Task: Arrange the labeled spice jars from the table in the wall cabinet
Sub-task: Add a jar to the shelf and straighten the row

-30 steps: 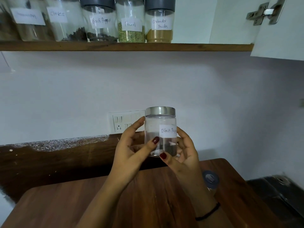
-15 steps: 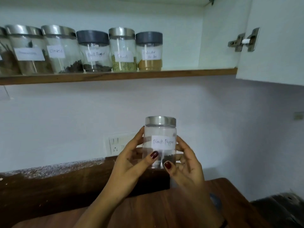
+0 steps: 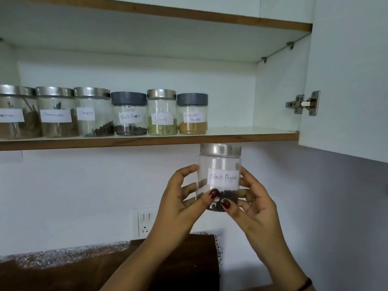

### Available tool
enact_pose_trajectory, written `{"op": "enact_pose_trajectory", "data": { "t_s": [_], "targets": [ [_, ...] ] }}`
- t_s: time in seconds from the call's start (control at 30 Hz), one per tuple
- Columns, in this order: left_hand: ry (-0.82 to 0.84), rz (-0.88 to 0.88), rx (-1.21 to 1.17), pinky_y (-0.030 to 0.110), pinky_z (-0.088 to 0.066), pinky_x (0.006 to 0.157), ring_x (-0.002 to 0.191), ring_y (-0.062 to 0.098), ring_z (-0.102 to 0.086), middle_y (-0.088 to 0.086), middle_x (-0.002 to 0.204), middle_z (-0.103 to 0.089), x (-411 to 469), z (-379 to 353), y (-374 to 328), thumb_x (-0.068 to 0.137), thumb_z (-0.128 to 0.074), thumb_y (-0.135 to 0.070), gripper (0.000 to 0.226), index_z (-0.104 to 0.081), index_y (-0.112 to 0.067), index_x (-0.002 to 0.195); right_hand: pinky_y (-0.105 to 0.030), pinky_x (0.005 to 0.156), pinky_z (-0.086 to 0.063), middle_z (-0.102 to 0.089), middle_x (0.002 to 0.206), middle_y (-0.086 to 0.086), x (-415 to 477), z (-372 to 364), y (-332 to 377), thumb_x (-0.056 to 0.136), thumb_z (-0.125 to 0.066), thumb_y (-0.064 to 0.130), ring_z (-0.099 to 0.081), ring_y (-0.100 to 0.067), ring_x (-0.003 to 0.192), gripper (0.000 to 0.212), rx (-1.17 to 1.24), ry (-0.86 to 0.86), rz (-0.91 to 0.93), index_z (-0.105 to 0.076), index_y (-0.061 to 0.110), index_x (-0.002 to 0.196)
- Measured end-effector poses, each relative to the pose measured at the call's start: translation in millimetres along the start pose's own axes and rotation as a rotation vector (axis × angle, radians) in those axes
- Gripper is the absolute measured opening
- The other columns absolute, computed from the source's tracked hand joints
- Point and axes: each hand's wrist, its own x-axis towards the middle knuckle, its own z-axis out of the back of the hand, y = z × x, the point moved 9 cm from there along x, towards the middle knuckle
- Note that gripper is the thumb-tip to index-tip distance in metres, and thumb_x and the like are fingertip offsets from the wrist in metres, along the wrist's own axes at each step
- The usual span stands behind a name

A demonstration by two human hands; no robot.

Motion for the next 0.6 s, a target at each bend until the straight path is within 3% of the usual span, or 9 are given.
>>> {"op": "enact_pose_trajectory", "data": {
  "t_s": [0.1, 0.2, 0.3, 0.4, 0.5, 0.6],
  "targets": [
    [-0.060, -0.100, 0.048, 0.032, -0.055, 0.097, 0.125, 0.007, -0.057, -0.011, 0.136, -0.058, 15.3, -3.8, -21.5, 0.074, -0.070, -0.055, 0.066, -0.050, -0.038, 0.134, -0.031, 0.084, -0.058, -0.062, 0.121, 0.016, 24.6, 1.4, 16.2, 0.069, -0.082, 0.033, -0.067, -0.017, 0.107, 0.079, 0.001, 0.025, 0.081, -0.044, 0.044, 0.137],
    [-0.119, -0.209, 0.120, 0.032, -0.052, 0.101, 0.126, 0.005, -0.055, -0.011, 0.135, -0.059, 34.5, -4.7, -45.7, 0.083, -0.073, -0.045, 0.061, -0.051, -0.033, 0.139, -0.037, 0.090, -0.057, -0.059, 0.130, 0.007, 50.7, 3.5, 35.0, 0.068, -0.079, 0.041, -0.064, -0.021, 0.113, 0.084, -0.001, 0.051, 0.171, -0.039, 0.048, 0.142],
    [-0.182, -0.282, 0.205, 0.016, -0.050, 0.096, 0.119, -0.003, -0.057, -0.019, 0.128, -0.060, 54.1, -3.9, -62.4, 0.088, -0.073, -0.030, 0.053, -0.053, -0.035, 0.137, -0.038, 0.094, -0.056, -0.058, 0.133, -0.001, 76.2, 5.7, 44.7, 0.070, -0.076, 0.045, -0.063, -0.021, 0.116, 0.087, -0.057, 0.058, 0.220, -0.034, 0.048, 0.145],
    [-0.194, -0.348, 0.373, 0.001, -0.041, 0.088, 0.113, -0.010, -0.052, -0.024, 0.123, -0.049, 70.3, -10.8, -70.6, 0.091, -0.068, -0.032, 0.049, -0.048, -0.046, 0.134, -0.038, 0.099, -0.053, -0.057, 0.135, -0.001, 98.4, 8.4, 46.8, 0.075, -0.077, 0.045, -0.060, -0.018, 0.120, 0.088, -0.126, 0.070, 0.243, -0.030, 0.045, 0.150],
    [-0.176, -0.353, 0.523, -0.001, -0.038, 0.087, 0.115, 0.000, -0.052, -0.010, 0.128, -0.048, 86.4, -15.2, -65.5, 0.094, -0.062, -0.039, 0.056, -0.045, -0.033, 0.147, -0.039, 0.100, -0.053, -0.055, 0.136, 0.003, 114.7, 10.8, 44.2, 0.079, -0.078, 0.033, -0.062, -0.017, 0.116, 0.087, -0.161, 0.085, 0.263, -0.030, 0.040, 0.151],
    [-0.177, -0.355, 0.556, 0.000, -0.036, 0.086, 0.118, -0.002, -0.050, -0.016, 0.131, -0.050, 97.6, -18.8, -62.6, 0.096, -0.060, -0.040, 0.059, -0.039, -0.030, 0.149, -0.033, 0.099, -0.053, -0.054, 0.135, 0.002, 129.4, 14.9, 42.0, 0.082, -0.076, 0.024, -0.063, -0.012, 0.111, 0.086, -0.229, 0.069, 0.289, -0.027, 0.037, 0.152]
  ]
}}
